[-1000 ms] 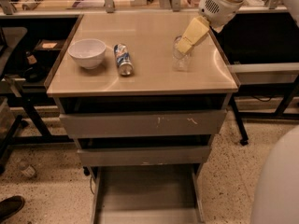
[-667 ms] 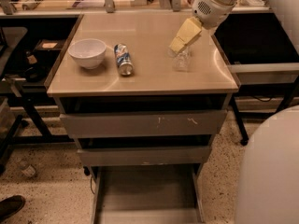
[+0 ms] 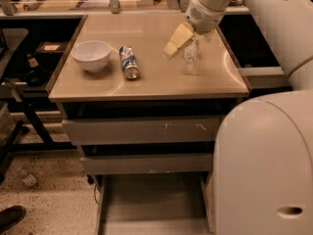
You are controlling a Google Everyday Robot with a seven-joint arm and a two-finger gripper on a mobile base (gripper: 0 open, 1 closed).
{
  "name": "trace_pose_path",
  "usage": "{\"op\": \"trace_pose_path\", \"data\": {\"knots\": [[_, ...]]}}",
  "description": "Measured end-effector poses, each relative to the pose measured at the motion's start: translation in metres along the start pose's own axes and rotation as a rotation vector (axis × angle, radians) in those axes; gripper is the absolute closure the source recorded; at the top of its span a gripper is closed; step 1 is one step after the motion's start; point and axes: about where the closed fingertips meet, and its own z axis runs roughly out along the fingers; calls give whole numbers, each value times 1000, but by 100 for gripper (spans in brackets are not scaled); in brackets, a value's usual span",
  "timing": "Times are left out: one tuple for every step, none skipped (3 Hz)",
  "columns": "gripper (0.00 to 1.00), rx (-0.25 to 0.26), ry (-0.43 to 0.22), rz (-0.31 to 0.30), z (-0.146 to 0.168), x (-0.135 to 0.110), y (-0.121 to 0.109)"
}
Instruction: Place water bottle into bottom drawer
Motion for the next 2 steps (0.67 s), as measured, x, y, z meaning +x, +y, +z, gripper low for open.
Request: {"op": "trace_pose_path", "data": {"knots": [[0,0,7,9,12,-12,-3],[0,25,12,17,20,-23,-13]]}}
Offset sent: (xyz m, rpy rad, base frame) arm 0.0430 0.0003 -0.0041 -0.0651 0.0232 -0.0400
